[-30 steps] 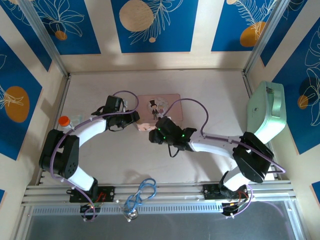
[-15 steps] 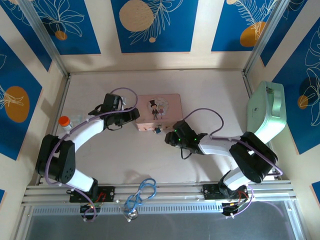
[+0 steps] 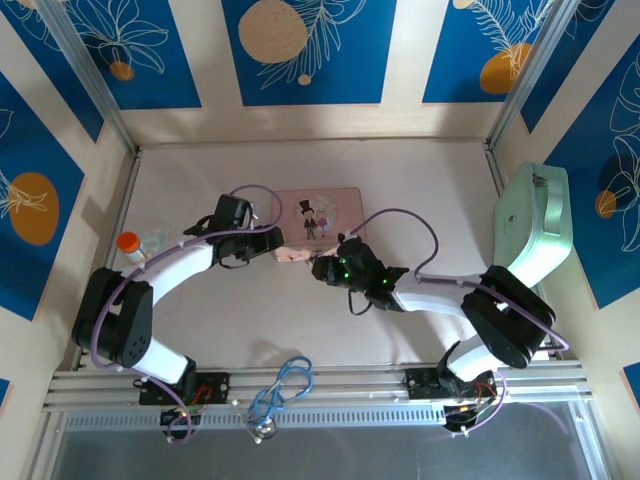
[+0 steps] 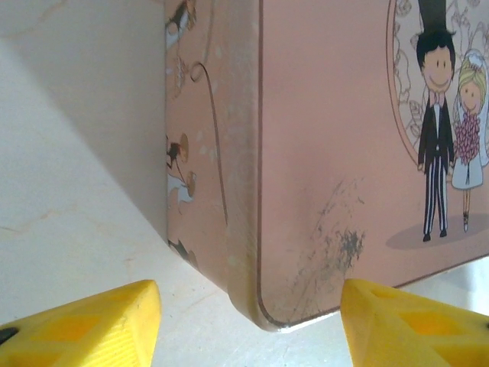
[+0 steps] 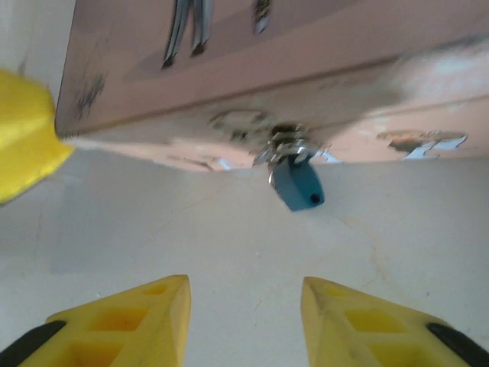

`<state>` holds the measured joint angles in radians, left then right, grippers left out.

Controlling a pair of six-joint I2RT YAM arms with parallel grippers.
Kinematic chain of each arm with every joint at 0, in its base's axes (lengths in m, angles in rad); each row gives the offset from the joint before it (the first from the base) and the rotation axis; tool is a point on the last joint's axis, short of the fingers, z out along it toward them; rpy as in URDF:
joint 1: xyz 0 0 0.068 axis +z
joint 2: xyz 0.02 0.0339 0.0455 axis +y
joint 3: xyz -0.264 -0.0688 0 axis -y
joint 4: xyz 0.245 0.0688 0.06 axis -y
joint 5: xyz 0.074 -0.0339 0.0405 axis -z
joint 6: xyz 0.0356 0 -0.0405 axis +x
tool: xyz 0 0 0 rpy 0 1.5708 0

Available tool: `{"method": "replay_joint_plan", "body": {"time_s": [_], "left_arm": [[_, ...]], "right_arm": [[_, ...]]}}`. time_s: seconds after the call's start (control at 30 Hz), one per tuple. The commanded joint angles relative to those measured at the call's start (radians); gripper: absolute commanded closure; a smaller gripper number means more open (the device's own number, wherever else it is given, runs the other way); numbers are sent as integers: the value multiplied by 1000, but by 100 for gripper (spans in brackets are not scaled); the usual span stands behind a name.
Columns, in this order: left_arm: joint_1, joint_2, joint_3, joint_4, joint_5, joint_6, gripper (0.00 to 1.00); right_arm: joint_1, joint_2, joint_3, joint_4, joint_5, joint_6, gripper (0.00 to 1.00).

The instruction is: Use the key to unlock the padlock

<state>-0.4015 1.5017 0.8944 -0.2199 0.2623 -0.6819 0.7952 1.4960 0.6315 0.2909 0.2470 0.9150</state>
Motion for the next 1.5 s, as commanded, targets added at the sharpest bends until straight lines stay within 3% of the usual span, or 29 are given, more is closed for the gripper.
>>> {"method": "replay_joint_plan", "body": {"time_s": [0.0,0.2,0.43,0.57,0.8,1.1,1.47], "left_arm": [[-13,21,-21,30,17,-14,39],[-13,45,-20,70,34,-34,40],[-13,60,-26,100,41,-61,42],[-11,66,-15,89,39,-53,42],[-10,69,9,78,34,-42,42],[-11,74,18,78,38,-53,43],[-10,75,32,53,28,-48,45]], "right_arm": [[-48,15,-45,131,-154,-11,58],[-14,-24,-51,85,-54,-17,56],[38,62,5,95,-32,-41,54],[88,95,78,9,4,-87,54],[16,105,60,34,-123,-58,56],[-30,122,99,-51,-109,-180,56],[-54,170,106,-43,-110,-188,56]]}}
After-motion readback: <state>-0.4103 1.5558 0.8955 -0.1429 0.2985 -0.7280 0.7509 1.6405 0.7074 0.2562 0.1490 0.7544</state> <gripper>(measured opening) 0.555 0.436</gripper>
